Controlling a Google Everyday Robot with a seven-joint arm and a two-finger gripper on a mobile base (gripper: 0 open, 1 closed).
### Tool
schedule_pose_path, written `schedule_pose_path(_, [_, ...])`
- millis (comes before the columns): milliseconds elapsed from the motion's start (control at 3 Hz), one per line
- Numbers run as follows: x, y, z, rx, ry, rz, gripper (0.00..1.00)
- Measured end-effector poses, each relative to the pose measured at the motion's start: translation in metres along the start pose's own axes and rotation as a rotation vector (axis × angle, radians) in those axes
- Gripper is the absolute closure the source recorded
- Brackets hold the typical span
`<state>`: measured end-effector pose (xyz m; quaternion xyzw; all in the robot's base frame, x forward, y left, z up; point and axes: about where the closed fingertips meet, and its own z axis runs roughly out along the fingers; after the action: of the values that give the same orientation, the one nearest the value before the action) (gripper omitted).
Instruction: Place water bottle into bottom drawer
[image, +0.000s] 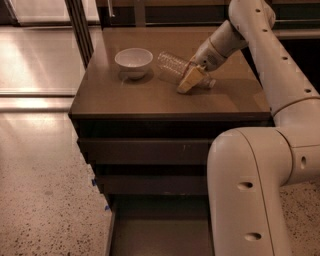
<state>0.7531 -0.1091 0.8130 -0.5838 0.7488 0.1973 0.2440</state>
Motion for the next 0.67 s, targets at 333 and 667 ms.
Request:
schedule_pose_path(333, [-0.003,0.000,-0.004,0.000,0.000,0.000,1.00])
schedule_pose_path(667, [0.010,0.029,-0.019,-0.076,0.003,0.024,1.00])
